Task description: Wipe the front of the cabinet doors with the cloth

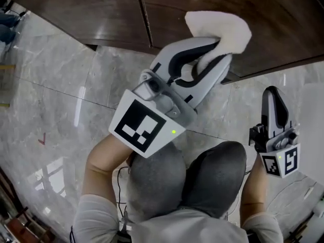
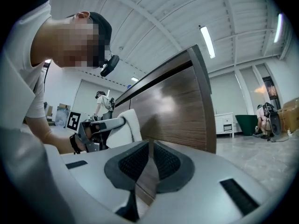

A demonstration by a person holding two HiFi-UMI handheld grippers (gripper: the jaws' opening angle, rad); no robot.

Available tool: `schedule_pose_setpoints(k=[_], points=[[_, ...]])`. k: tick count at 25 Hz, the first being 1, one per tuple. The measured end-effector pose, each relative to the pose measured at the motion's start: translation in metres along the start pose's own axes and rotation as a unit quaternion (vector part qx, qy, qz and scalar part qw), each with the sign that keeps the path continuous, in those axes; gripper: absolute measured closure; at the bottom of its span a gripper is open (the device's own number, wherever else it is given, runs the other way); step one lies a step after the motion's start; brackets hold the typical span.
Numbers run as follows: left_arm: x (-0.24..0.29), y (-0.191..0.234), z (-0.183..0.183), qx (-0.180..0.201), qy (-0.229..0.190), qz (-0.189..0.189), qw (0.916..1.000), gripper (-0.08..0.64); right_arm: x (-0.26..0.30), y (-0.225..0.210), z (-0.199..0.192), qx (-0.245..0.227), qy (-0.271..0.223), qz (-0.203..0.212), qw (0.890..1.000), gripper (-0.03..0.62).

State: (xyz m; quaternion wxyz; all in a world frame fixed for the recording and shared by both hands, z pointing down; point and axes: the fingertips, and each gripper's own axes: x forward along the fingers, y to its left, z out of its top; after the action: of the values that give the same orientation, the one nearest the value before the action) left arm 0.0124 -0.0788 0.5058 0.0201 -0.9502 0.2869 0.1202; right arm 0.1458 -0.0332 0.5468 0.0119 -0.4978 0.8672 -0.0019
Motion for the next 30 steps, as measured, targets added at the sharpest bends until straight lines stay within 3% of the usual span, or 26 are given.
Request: schedule_pose_setpoints(k=[3, 7, 13, 21, 30], points=[[-0.047, 0.045, 0.001, 0.025, 0.001, 0.072, 0.9971, 0.503, 0.015, 0.016, -0.003, 0.000, 0.000, 0.017, 1.000, 0.537], [-0.086, 0.093, -0.008, 0.081, 0.005, 0.146, 0.9860, 0.503, 0.027, 0.023, -0.013, -0.002, 0.009, 0.030, 1.000, 0.537], [-0.107, 0.135, -0.050, 0.103, 0.028, 0.215, 0.9708, 0.503, 0.031, 0.028, -0.024, -0.010, 0.027, 0.030, 0.999, 0.537], [-0.085, 0.157, -0.106, 0.079, 0.060, 0.241, 0.9655, 0.503, 0.027, 0.015, -0.034, -0.013, 0.044, 0.012, 0.999, 0.537], [-0.048, 0.118, -0.117, 0.075, 0.058, 0.189, 0.9773, 0.503, 0.014, 0.003, -0.036, -0.001, 0.028, 0.000, 1.000, 0.537]])
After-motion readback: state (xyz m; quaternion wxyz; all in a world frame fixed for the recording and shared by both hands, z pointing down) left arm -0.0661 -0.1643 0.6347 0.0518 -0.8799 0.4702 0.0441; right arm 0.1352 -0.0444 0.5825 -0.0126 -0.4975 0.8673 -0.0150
